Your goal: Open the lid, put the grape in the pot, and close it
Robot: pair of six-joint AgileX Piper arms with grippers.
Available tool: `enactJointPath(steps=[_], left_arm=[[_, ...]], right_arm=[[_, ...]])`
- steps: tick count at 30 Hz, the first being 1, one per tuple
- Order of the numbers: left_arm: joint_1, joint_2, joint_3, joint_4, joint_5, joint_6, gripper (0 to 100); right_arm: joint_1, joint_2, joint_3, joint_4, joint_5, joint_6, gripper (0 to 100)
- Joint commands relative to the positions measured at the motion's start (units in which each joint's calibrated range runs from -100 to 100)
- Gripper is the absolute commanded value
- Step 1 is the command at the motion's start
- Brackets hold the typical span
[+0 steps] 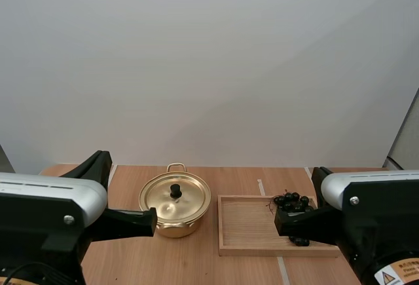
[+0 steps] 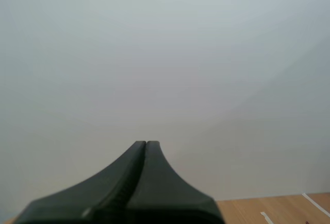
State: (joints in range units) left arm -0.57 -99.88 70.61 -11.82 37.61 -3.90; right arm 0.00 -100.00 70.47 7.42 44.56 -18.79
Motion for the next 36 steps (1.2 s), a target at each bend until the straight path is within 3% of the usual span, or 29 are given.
enactJointPath(steps=[1, 2, 5, 6, 7, 8, 14, 21, 32, 36], left_arm=[[0.16, -0.12, -0.54, 0.09, 4.36, -1.21, 9], [0.16, -0.12, -0.88, 0.69, 6.34, -1.13, 15], [0.16, 3.78, -2.89, 4.23, 14.29, -1.12, 52], [0.16, 5.0, -3.38, 4.72, 15.03, -1.12, 59], [0.16, 8.53, -4.61, 5.76, 16.32, -0.16, 91], [0.16, 10.37, -5.19, 5.89, 16.32, 1.41, 100], [0.16, 24.12, -10.8, 3.59, 17.62, 9.24, 100], [0.16, 46.75, -18.11, -7.57, 24.51, 25.63, 100], [0.08, 75.07, -27.88, -10.39, 22.54, 36.08, 100], [-1.49, 82.09, -30.97, -10.79, 22.54, 38.22, 100]], right_arm=[[-0.17, 0.0, -0.56, 0.43, 4.03, 0.21, 0], [-0.17, 0.0, -0.56, 0.43, 4.51, 0.21, 3], [-0.17, 0.0, -0.56, 0.43, 4.71, 0.21, 44], [-0.17, 0.0, -0.56, 0.43, 4.71, 0.21, 55], [-0.17, 0.0, -0.56, 0.43, 4.35, 0.21, 84], [-0.17, 0.0, -0.56, 0.43, 4.11, 0.21, 100], [-0.17, 0.99, -0.56, 0.22, 2.71, 0.55, 100], [-0.17, 10.11, -0.56, -0.96, 8.94, 0.88, 100], [-0.17, 27.46, -0.56, -0.85, 14.72, 5.75, 100], [-0.17, 29.57, -0.56, -0.85, 14.57, 5.75, 100]])
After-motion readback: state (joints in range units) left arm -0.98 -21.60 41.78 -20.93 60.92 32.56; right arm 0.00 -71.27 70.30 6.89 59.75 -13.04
